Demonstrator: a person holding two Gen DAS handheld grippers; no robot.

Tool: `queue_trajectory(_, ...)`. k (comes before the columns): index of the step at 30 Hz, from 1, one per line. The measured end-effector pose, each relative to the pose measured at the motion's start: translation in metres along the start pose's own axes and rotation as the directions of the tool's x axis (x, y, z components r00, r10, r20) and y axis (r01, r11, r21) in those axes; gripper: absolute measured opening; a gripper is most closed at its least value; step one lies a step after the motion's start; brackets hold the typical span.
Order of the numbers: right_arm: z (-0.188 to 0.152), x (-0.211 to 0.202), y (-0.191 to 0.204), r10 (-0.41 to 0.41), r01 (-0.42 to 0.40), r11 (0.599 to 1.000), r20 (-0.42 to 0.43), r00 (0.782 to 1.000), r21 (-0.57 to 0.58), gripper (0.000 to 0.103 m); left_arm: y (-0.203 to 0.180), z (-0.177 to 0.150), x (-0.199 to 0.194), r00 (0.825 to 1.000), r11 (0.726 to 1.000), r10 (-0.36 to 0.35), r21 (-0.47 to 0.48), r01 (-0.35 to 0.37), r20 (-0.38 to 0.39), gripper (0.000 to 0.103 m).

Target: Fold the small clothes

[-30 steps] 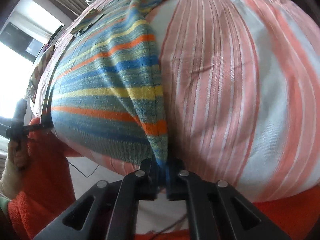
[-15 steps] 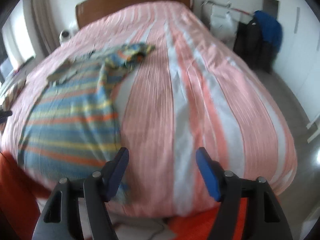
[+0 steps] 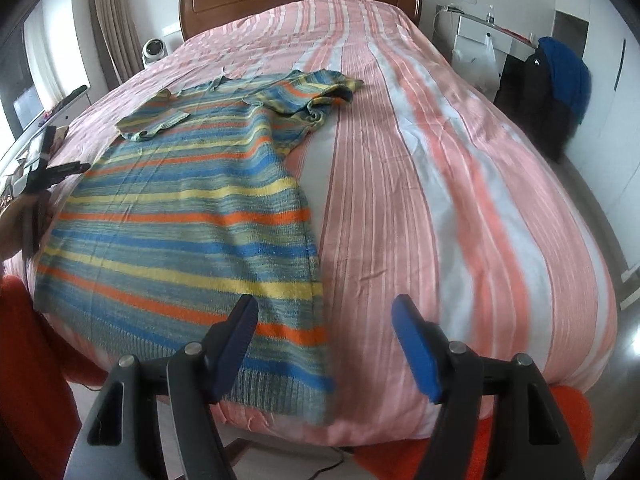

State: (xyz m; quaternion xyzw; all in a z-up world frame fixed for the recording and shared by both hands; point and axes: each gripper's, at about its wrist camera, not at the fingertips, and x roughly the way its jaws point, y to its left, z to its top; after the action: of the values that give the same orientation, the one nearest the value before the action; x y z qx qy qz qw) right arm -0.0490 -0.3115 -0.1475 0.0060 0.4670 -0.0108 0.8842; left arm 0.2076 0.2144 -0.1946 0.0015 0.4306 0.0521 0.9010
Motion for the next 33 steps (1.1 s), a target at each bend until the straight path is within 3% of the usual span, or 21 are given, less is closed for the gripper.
queue_trajectory(20, 0.006, 0.011, 0.015, -0.034, 0.034, 0.999, -0.056, 0.998, 0.013, 0.069, 0.002, -0.007, -0.007, 1.0, 1.0, 0.001, -0.001, -0.001, 0.009, 0.103)
queue_trajectory(24, 0.006, 0.002, 0.014, -0.043, 0.043, 0.999, -0.022, 0.999, 0.021, 0.069, 0.002, -0.007, -0.007, 1.0, 1.0, 0.001, 0.0, -0.001, 0.009, 0.103)
queue_trajectory(33, 0.005, 0.014, 0.018, -0.004, 0.004, 1.0, -0.032, 0.999, 0.001, 0.069, 0.002, -0.007, -0.006, 1.0, 1.0, 0.001, 0.0, -0.001, 0.009, 0.103)
